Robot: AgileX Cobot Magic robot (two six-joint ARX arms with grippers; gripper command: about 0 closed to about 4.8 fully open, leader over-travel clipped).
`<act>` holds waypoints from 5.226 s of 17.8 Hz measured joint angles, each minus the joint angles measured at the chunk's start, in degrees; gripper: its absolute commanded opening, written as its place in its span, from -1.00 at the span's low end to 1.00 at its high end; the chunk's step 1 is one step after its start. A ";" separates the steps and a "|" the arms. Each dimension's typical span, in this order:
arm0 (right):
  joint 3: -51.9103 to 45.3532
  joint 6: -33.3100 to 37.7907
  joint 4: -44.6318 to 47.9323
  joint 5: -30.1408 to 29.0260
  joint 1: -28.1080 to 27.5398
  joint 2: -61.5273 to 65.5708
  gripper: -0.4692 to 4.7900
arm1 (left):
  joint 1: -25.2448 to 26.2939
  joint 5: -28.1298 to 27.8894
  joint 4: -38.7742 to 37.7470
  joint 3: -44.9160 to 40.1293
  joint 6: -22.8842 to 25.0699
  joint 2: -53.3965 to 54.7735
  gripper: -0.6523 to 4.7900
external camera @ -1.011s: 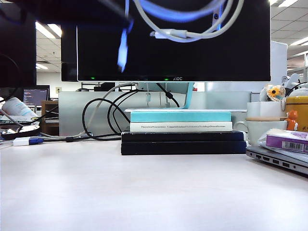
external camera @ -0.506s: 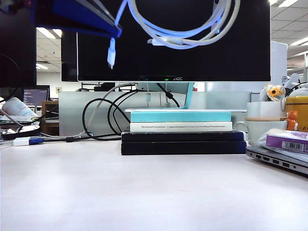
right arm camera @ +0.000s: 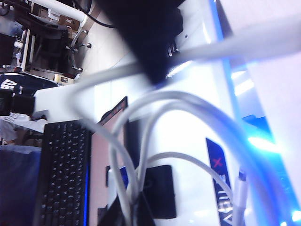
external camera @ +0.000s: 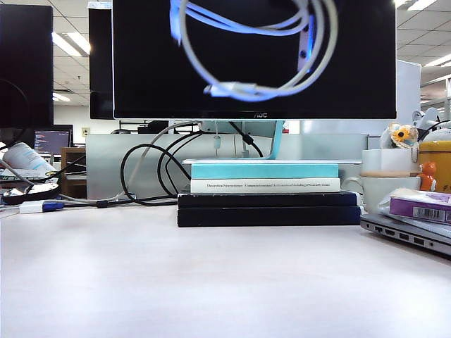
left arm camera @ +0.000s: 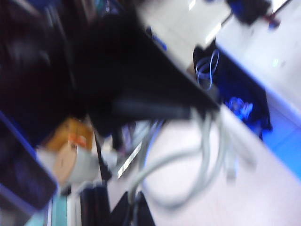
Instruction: Unfold the white charging cable into a straight cable.
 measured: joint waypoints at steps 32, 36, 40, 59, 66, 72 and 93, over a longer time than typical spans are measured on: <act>0.02 -1.79 6.25 -3.04 0.00 0.24 -0.82 | 0.02 25.29 2.73 0.11 -17.97 7.93 -0.78; 0.15 -4.37 6.12 -1.27 -0.04 -1.20 -0.82 | 0.02 24.15 3.06 0.20 -20.24 12.02 -0.78; 0.13 -5.92 6.25 0.72 -0.04 -3.17 -0.82 | 0.02 24.61 4.17 0.28 -20.83 13.60 -0.78; 0.39 -6.14 9.66 12.07 -0.92 -3.65 -0.82 | -0.02 -2.58 9.60 0.37 -28.50 8.50 1.00; 0.37 -6.16 13.75 28.41 -1.25 -4.50 -0.83 | 0.66 -15.23 5.38 0.37 -38.56 6.12 -0.23; 0.39 -6.51 21.18 40.65 -1.18 -8.96 -0.82 | 12.48 -15.56 19.96 0.39 -87.41 6.19 -0.07; 0.39 -11.08 29.81 44.89 9.22 -12.13 -0.82 | 12.76 -5.38 22.25 0.37 -101.48 6.73 -0.78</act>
